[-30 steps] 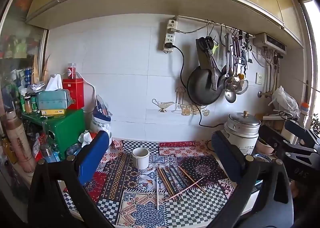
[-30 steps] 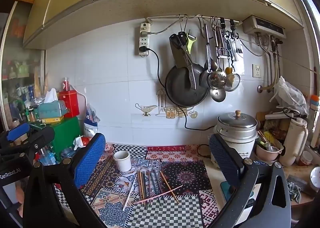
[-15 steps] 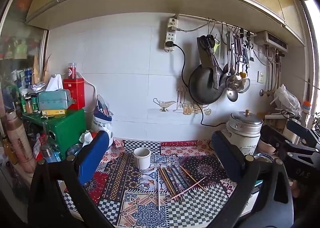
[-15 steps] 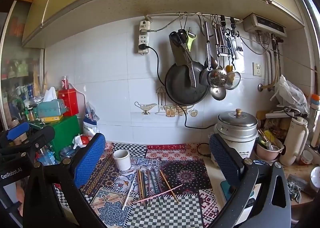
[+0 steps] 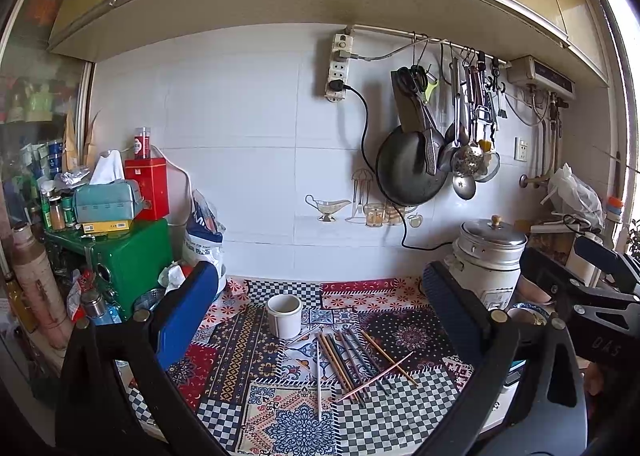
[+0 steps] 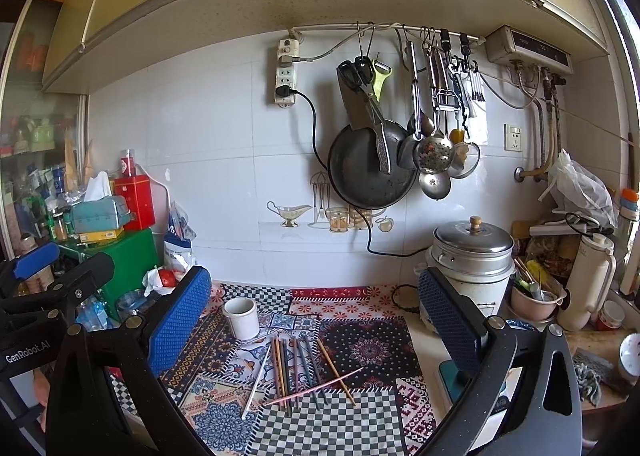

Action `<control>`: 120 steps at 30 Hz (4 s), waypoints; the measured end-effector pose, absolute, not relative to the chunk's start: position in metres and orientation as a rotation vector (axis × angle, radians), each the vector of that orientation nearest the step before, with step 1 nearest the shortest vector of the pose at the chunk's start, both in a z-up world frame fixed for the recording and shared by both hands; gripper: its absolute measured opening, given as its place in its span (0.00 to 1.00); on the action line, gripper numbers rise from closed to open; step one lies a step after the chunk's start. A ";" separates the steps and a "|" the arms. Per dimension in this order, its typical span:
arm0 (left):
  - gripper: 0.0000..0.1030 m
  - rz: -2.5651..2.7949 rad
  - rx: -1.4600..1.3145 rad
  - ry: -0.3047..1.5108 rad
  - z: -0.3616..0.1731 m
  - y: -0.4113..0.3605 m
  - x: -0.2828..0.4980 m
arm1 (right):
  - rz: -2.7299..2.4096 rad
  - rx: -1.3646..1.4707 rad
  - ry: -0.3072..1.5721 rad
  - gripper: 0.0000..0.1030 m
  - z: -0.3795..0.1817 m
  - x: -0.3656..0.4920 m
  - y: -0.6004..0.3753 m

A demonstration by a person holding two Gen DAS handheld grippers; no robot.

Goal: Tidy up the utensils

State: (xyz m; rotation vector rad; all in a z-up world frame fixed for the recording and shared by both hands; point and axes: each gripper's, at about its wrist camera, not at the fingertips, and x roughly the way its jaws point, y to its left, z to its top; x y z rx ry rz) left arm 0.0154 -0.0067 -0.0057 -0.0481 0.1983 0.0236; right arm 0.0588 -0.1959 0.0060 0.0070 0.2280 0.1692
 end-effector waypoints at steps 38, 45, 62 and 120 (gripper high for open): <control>1.00 0.030 -0.056 0.199 -0.009 0.002 0.015 | 0.168 -0.008 0.239 1.00 0.008 0.062 -0.186; 1.00 0.030 -0.071 0.217 -0.013 0.008 0.028 | 0.165 -0.020 0.252 1.00 0.005 0.070 -0.182; 1.00 0.034 -0.098 0.462 -0.069 0.019 0.127 | 0.132 -0.055 0.509 1.00 -0.066 0.158 -0.173; 0.03 -0.092 -0.215 1.345 -0.344 0.016 0.344 | 0.351 -0.008 1.368 0.07 -0.317 0.385 -0.150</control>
